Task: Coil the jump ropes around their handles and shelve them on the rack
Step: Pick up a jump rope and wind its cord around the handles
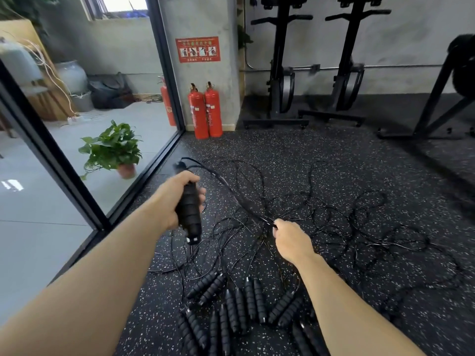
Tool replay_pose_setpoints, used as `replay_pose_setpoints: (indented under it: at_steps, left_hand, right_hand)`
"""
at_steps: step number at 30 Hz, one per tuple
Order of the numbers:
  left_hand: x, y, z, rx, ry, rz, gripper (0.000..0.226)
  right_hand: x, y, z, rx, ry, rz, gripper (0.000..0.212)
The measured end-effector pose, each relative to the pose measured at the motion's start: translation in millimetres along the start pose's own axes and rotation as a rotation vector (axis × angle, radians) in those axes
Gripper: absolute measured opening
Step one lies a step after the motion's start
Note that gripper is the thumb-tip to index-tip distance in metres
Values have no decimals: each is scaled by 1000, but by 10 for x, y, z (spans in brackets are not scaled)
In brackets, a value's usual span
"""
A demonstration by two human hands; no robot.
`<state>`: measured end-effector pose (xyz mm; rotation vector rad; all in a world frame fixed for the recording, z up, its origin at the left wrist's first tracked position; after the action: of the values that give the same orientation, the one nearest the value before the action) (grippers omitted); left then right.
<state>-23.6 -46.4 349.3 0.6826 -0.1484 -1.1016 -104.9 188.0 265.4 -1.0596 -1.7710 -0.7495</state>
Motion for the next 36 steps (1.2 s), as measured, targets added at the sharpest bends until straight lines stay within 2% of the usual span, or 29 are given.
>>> replay_pose_setpoints:
  at_steps: [3,7,10,13,15,18,20,24,26,28,32,36]
  left_hand:
    - [-443,45,-293,45,-177,-109,31]
    - [-799,45,-540,11,-429,-163,16]
    - [-827,39,-445,-48,-423,-157,9]
    - [-632,10,-140,-130,-241,-72,14]
    - [-447,-2,74,-192,-134,-20,15]
    - [-247,-26,224,-234,-71,21,12]
    - [-196,-56,182,-210,-88,27,9]
    - [-87,-144,4,-161,-142,59,12]
    - [0,-190,-72,-147,-173,87,12]
    - [61,-226,-148,-127,-196,104,12]
    - [-7,-218,-212,-122,-234,80,11]
    - [-67,-188,-250,-131,-314,55,9]
  right_hand:
    - [155,-69,-436,177,40,34,18]
    - [407,-167,-702,303,40,136,21]
    - [561,-214,-679,323,56,167,23]
    - [584,-288,-406,197,90,126,25]
    - [485,-380,-85,66,125,41,23]
    - [318,-470,304,-90,10,-82,22]
    - [338,-554,329,-103,-85,-87,25]
    - [937,-820,31,11,-265,162,26]
    - [1394,-915,-195,113,-248,312,25]
    - [1776,-966,-458,214,-199,393,26]
    - [2069,-1010,-806,306,-99,393,28]
    - [1959,-980,-674,283,-81,352,28]
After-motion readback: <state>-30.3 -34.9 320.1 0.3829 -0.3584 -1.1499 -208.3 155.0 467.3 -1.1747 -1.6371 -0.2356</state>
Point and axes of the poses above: each hand's wrist, its own y-axis away from the middle knuckle, its own x-axis out of the back of the hand, z = x × y, the point moved 10 cm from there along -y, towards the middle knuckle, and after that the axes turned 7 degrees about x, right-handed, at the moved point
